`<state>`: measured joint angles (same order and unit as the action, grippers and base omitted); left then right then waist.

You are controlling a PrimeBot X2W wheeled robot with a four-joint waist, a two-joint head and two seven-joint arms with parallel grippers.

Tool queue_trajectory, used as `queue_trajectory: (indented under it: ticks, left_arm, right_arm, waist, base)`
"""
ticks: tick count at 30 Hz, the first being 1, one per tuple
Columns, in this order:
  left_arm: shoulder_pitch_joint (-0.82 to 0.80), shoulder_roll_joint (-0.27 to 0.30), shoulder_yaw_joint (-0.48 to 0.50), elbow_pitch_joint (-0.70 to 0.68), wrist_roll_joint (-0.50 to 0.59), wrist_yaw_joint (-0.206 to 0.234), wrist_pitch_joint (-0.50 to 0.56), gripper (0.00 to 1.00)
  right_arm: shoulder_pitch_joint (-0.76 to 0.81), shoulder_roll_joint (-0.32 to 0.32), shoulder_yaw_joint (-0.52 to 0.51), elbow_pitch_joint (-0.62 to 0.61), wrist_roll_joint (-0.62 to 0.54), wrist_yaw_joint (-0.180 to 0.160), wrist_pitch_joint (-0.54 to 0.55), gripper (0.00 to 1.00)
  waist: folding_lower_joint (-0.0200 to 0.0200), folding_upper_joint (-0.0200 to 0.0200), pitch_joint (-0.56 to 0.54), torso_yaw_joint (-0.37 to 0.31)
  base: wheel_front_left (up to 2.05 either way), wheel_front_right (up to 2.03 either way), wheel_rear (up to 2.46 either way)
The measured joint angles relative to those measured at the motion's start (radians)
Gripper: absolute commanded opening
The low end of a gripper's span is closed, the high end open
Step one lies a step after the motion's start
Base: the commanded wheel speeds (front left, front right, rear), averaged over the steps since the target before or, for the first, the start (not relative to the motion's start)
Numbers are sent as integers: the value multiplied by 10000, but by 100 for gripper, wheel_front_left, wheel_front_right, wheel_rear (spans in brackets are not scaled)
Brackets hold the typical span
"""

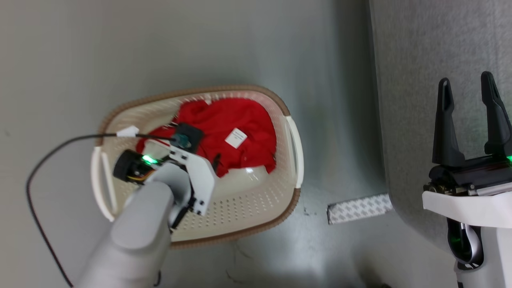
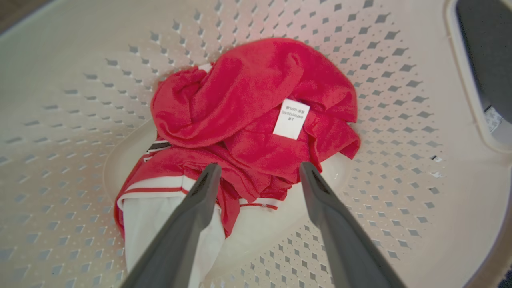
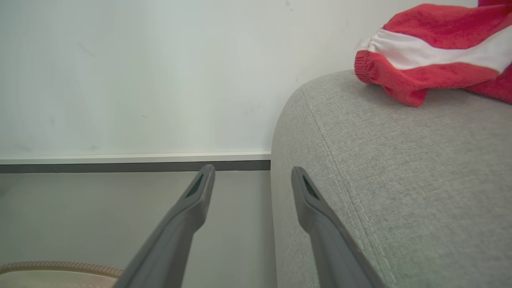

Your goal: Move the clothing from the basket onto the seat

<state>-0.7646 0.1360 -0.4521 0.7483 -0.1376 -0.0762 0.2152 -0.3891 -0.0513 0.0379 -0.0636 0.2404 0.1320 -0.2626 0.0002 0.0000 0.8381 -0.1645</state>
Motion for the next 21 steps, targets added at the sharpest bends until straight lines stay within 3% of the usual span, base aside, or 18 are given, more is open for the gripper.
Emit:
queue_trajectory:
  ticks: [11,20,21]
  left_arm:
    - [-1595,157,376,1636,-136,278,-525,100]
    - [-2311,291,314,2606,-176,326,-863,100]
    - [-2359,316,272,2713,-171,284,-899,89]
  right_arm:
    - [-491,-17,209,-558,-69,-50,-48,100]
    - [-631,-33,385,-788,-113,-63,-88,100]
    - [-630,-31,384,-790,-111,-63,-90,100]
  waist:
    - [-1,-1,1655,-592]
    - [-3,-1,2157,-892]
    - [-3,-1,2175,-927]
  base:
    - [0,0,0]
    - [0,0,0]
    - [0,0,0]
